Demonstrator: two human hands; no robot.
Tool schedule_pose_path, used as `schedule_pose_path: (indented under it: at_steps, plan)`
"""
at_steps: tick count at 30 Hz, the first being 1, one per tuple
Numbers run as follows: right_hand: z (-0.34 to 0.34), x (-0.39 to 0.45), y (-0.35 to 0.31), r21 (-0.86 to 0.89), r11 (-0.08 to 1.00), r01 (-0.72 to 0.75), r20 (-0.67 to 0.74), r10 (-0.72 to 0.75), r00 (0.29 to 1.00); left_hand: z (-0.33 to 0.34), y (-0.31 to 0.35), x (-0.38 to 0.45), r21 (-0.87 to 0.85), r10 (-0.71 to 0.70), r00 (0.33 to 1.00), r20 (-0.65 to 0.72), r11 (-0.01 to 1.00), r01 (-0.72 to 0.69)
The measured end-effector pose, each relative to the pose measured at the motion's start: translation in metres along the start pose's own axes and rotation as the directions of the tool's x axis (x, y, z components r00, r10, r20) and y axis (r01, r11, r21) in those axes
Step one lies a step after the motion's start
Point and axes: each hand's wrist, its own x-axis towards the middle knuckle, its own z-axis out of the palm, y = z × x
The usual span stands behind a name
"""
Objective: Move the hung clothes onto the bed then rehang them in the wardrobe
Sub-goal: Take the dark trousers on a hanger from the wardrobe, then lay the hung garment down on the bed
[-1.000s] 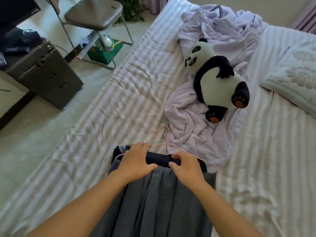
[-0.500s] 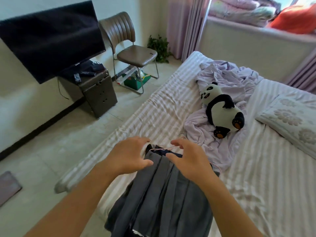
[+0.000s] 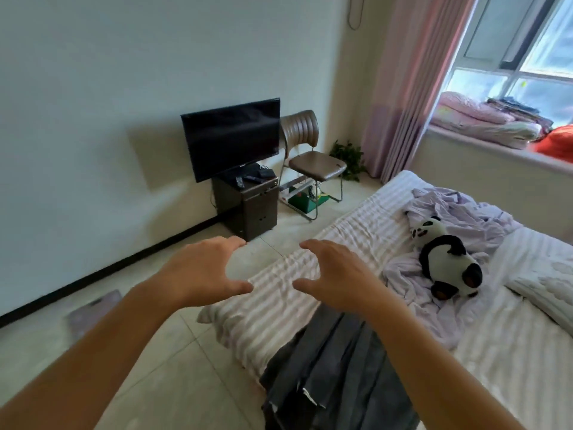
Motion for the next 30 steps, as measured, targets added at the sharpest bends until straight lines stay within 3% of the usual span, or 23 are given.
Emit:
schedule_pose_path:
  at_steps: [5, 10, 19, 30]
  plan:
    - [-0.008, -0.031, -0.075, -0.043, 0.977, 0.207, 0.029, -0.206, 0.978, -0.024, -0.028, -0.113, -0.048, -0.188, 0.978, -0.086, 0.982, 0.184]
    - [-0.002, -0.081, -0.140, -0.041, 0.910, 0.413, 0.095, -0.407, 0.908, -0.025, -0.029, -0.237, -0.073, -0.381, 0.907, -0.180, 0.925, 0.374]
    - [0.026, -0.205, -0.253, -0.023, 0.741, 0.671, 0.219, -0.651, 0.727, -0.023, 0.014, -0.459, -0.148, -0.707, 0.689, -0.156, 0.707, 0.692]
    - [0.056, -0.363, -0.420, 0.075, 0.493, 0.867, 0.234, -0.853, 0.466, -0.026, 0.031, -0.704, -0.223, -0.872, 0.434, -0.226, 0.481, 0.848]
